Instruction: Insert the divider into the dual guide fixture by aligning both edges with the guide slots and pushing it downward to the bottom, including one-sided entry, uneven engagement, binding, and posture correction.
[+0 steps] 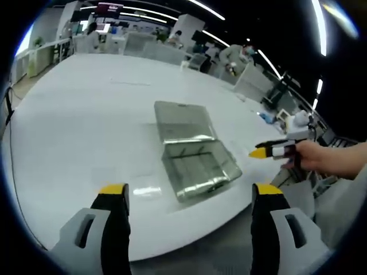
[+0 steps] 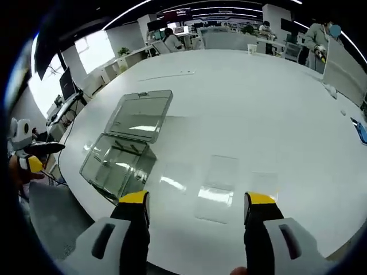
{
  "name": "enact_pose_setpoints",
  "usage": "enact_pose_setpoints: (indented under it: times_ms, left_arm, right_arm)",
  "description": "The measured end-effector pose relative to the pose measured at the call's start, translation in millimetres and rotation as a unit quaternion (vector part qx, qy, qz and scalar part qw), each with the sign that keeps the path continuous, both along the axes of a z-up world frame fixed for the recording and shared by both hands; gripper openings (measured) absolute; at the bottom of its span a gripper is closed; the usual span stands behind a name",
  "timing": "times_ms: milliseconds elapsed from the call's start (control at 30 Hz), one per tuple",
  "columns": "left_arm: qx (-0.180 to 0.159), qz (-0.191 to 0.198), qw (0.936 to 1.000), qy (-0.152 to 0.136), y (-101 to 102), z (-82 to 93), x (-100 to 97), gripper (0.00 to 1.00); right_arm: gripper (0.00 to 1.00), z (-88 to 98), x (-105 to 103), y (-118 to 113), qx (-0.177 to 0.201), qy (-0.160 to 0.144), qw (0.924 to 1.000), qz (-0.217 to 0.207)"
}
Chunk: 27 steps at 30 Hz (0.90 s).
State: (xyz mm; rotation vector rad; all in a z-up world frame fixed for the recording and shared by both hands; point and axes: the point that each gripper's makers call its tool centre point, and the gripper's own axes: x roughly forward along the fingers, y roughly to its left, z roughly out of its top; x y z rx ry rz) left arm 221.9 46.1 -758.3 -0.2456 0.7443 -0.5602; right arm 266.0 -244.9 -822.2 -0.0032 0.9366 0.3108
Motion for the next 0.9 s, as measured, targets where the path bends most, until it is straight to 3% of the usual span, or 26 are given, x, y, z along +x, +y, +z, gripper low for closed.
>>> enact_pose_setpoints:
  times_ms: [433, 900]
  left_arm:
    - [0.004, -0.001, 1.0000, 0.004, 0.7, -4.9, 0.7, 0.84]
    - [0.007, -0.006, 0.9999, 0.007, -0.8, -7.8, 3.6, 0.84]
  right_arm:
    - [0.55, -18.3, 21.7, -1.8, -0.013, 0.020, 0.9997, -0.003]
    - [0.47, -34.4, 28.3, -12.1, -0.027, 0.040, 0.9987, -0.017]
